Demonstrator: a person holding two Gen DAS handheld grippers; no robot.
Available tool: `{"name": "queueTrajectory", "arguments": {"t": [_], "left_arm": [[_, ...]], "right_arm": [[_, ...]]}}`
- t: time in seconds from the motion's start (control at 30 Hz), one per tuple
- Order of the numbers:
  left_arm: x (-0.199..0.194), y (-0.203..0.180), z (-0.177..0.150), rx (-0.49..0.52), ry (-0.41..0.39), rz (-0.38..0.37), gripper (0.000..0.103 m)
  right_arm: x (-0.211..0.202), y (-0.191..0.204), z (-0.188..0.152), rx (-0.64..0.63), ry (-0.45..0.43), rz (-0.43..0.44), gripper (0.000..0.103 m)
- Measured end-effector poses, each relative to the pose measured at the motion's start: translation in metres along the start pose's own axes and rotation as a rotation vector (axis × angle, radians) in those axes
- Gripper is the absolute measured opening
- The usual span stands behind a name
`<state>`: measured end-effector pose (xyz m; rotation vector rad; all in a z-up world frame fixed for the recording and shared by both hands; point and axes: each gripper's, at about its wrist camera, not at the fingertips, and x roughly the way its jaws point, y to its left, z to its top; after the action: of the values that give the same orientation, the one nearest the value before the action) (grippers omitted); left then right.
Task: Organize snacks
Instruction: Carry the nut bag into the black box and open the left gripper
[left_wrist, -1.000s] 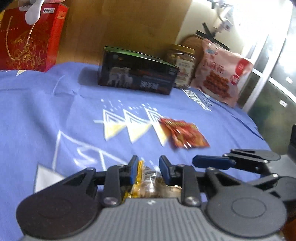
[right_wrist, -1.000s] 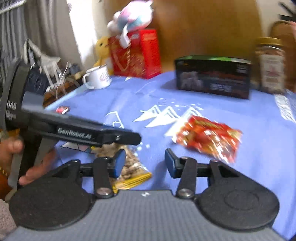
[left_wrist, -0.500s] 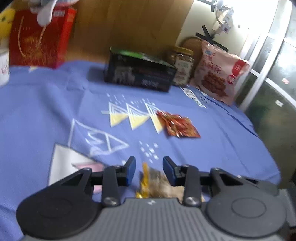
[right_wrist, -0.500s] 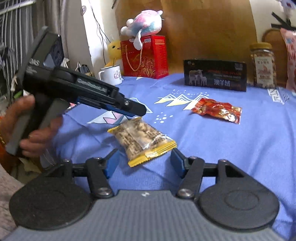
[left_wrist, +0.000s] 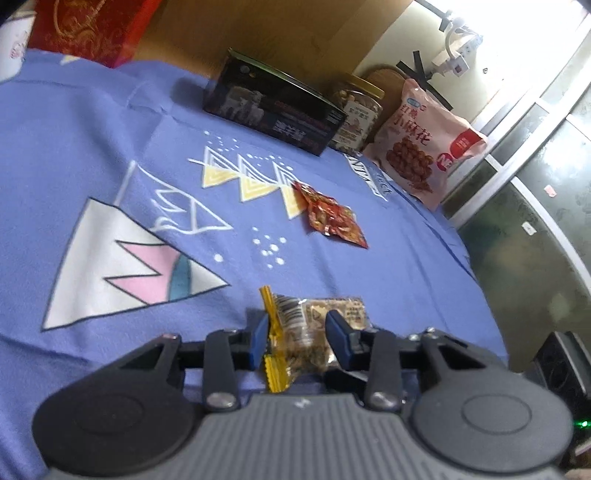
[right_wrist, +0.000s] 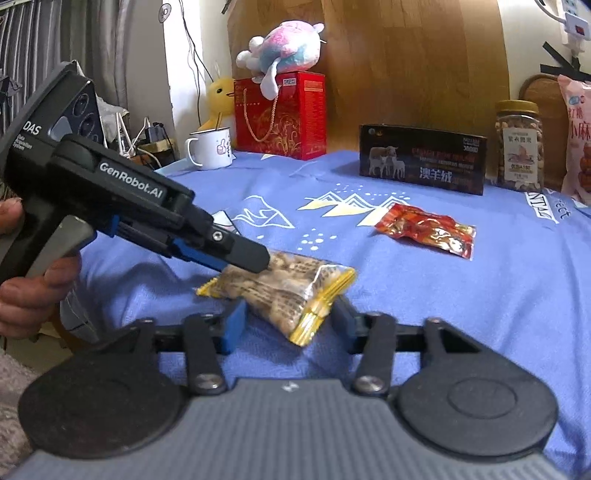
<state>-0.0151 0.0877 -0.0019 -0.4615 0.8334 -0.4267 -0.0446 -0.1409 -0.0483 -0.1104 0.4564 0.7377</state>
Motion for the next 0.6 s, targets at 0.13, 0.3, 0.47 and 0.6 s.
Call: {"name": "queueTrajectory", "arguments": {"t": [0.13, 0.3, 0.47, 0.6], "left_arm": [[0.011, -0.008, 0.008, 0.014, 0.000, -0.004, 0.033], [0.021, -0.016, 0.027, 0.027, 0.001, -0.033, 0.033], [0.029, -0.031, 0.062, 0.088, -0.038, -0.041, 0.033], [0.036, -0.041, 0.104, 0.135, -0.092, -0.043, 0.033]], "right_arm": [[0.000, 0.002, 0.003, -0.013, 0.002, -0.040, 0.033], [0.000, -0.010, 0.014, 0.018, -0.009, -0.082, 0.033], [0.007, -0.027, 0.038, -0.005, -0.050, -0.119, 0.032], [0.020, -0.048, 0.070, -0.023, -0.092, -0.135, 0.032]]}}
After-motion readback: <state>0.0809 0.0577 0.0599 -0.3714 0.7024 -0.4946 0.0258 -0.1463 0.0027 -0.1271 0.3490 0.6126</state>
